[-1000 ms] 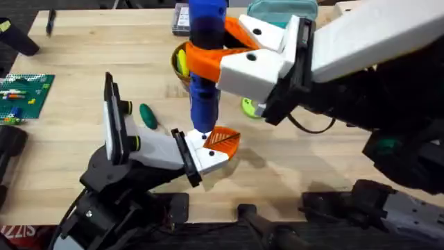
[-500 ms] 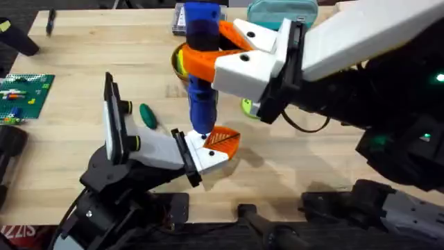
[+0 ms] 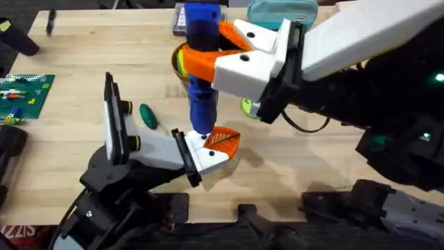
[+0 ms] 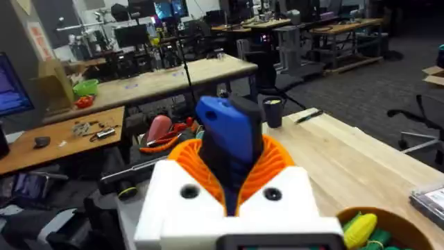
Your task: Pick up the gripper from the table and insert it into the empty holder that is missing its gripper. Then pick up a screw, insert it into the mounting hole, and use the screwdriver to tighten it. Finally, clean up the table by picking up the vegetable and placing it into the bucket.
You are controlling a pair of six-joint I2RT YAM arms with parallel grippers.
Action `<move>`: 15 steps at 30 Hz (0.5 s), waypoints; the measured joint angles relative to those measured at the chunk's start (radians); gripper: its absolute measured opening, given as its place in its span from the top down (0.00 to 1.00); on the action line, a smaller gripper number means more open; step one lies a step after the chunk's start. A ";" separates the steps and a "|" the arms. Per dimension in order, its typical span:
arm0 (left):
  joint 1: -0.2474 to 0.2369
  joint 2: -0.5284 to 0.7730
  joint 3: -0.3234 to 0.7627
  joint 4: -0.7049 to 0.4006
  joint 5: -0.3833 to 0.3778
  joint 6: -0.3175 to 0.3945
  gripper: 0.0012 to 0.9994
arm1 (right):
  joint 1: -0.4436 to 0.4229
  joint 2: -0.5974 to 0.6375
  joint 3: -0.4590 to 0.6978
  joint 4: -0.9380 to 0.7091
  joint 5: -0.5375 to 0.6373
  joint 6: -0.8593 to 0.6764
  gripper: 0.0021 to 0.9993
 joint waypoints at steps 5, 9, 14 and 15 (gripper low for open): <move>0.000 0.000 0.000 0.000 0.000 -0.001 0.98 | 0.000 0.000 0.000 0.005 -0.002 0.000 0.94; 0.000 0.000 0.000 0.003 0.000 0.001 0.98 | 0.002 0.000 -0.002 0.058 -0.013 0.005 0.94; 0.000 0.000 0.000 0.001 -0.001 0.000 0.98 | -0.002 -0.053 0.000 0.165 0.010 0.012 0.94; 0.000 0.000 0.000 0.001 -0.001 0.000 0.98 | -0.004 -0.070 0.000 0.167 0.014 0.013 0.94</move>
